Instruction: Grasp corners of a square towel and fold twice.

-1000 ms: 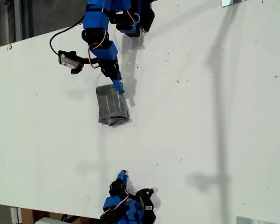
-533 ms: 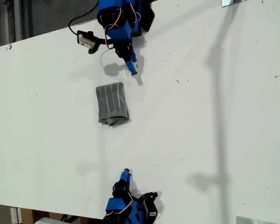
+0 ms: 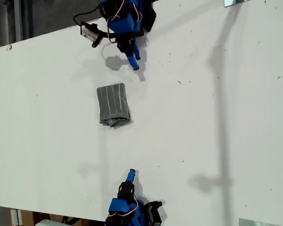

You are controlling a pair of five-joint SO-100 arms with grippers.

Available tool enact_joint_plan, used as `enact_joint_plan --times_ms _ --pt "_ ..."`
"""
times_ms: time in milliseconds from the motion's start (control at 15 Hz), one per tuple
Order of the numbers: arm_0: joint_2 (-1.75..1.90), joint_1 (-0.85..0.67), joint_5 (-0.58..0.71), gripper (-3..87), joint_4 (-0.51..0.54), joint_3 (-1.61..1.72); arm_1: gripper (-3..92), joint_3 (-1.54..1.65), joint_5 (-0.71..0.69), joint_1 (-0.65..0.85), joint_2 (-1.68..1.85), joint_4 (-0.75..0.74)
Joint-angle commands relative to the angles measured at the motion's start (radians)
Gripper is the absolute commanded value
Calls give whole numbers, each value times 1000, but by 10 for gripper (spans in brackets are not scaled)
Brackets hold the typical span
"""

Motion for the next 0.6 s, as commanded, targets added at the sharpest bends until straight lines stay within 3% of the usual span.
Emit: enact_joint_plan --times_ms 0,133,533 --pt "3 14 89 55 25 5 218 -17 2 44 2 -12" --pt "3 11 87 55 25 5 216 -14 -97 120 2 3" --pt "3 8 87 55 25 5 215 -14 -97 169 2 3"
